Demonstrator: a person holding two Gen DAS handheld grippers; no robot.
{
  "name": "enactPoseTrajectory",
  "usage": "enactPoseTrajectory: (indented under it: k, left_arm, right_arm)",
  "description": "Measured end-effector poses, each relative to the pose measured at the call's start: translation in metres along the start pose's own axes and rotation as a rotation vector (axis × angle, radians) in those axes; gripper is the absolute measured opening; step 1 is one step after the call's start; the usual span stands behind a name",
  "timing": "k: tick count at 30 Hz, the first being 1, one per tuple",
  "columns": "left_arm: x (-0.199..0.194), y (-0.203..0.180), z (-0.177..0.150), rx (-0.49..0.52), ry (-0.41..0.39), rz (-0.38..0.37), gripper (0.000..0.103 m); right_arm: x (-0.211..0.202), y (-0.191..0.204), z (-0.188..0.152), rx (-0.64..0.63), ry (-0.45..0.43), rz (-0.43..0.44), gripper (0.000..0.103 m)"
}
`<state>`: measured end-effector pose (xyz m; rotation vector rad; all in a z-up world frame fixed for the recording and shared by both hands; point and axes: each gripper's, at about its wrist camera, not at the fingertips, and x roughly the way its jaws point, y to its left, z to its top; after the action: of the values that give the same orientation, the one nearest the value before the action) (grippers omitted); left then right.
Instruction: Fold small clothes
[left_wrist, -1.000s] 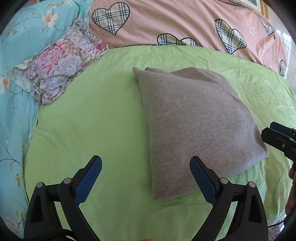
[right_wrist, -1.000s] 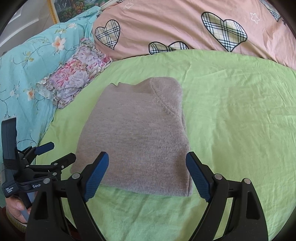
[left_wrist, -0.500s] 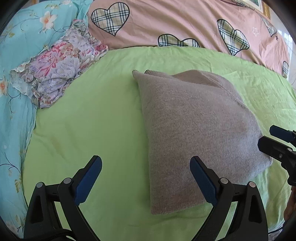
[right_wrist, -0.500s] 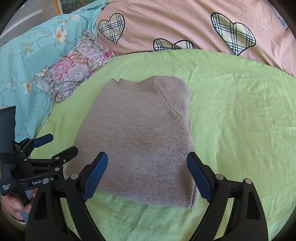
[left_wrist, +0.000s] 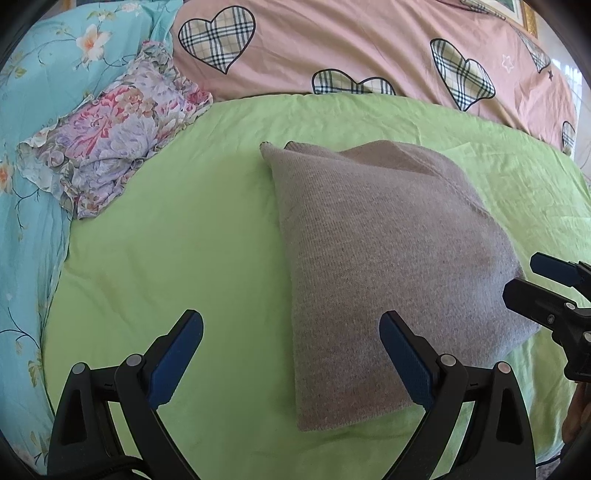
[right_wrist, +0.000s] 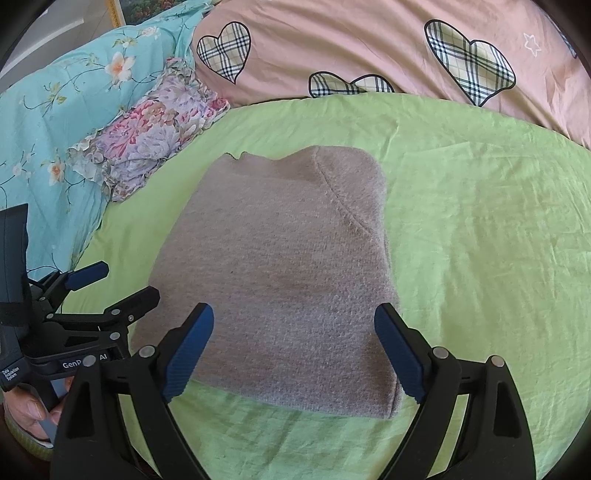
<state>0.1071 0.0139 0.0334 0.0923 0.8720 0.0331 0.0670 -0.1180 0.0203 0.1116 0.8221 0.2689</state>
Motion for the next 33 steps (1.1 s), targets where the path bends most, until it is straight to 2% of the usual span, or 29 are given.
enactPoseTrajectory:
  k: [33]
  left_arm:
    - [-0.0044,0.0026,0.0003,0.008,-0.012,-0.013,0.097]
  right_arm:
    - [-0.0034,0.0053,0.0015,0.005,-0.01,0.017,0.09]
